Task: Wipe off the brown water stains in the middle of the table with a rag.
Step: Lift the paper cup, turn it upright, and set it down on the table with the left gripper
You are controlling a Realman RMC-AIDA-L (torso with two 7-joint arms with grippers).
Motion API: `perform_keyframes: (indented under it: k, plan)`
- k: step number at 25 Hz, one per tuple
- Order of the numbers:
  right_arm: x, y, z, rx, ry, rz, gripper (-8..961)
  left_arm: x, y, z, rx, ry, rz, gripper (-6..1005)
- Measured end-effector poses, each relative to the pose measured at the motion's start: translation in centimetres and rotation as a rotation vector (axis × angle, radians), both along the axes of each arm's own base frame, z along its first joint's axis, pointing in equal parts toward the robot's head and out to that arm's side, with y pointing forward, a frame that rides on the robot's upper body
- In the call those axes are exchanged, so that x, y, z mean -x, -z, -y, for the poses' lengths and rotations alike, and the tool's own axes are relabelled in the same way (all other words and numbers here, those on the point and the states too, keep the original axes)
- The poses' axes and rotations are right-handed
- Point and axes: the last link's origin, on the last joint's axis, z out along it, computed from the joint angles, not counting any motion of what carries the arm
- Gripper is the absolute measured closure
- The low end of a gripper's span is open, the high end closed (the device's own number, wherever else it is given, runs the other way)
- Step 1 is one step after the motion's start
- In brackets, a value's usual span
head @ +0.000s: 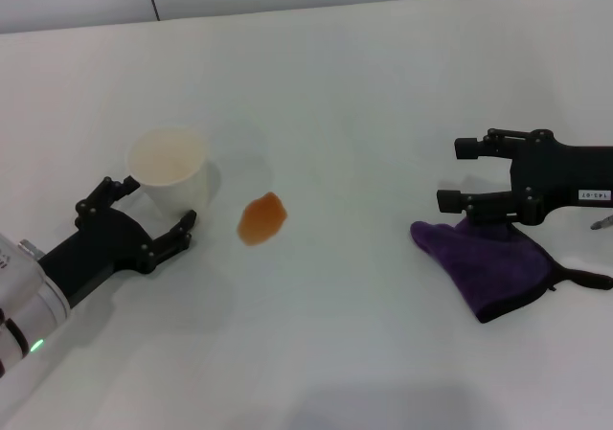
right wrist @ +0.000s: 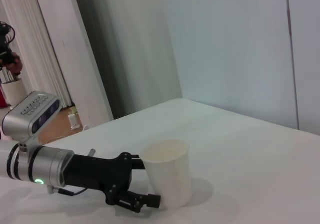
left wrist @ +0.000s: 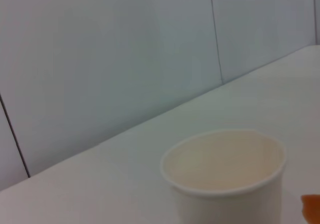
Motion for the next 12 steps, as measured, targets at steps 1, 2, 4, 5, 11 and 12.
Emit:
perform_keyframes:
  k: [1,2,4,5,11,12]
  plan:
    - [0.0,0.0,0.0,0.0,0.0,0.0,93,-0.02,-0.04,0.06,-0.003,0.003,0.004,119]
    - [-0.01,0.0,0.0,0.0,0.0,0.0,93,-0.06,-0.08,0.12,-0.005,0.006,0.009,119]
    - [0.0,-0.01,-0.01,0.0,0.0,0.0,93,-0.09,-0.17,0.21,-0.008,0.01,0.015,119]
    - [0.0,-0.01,-0.01,0.0,0.0,0.0,93,-0.1,-0.23,0.22,-0.01,0.012,0.018,119]
    - [0.04,0.02,-0.02,0.0,-0.002,0.0,93,-0.18,-0.34,0.74,-0.018,0.034,0.032,119]
    - [0.04,0.02,-0.02,0.0,-0.002,0.0,93,-0.19,-0.37,0.88,-0.021,0.039,0.034,119]
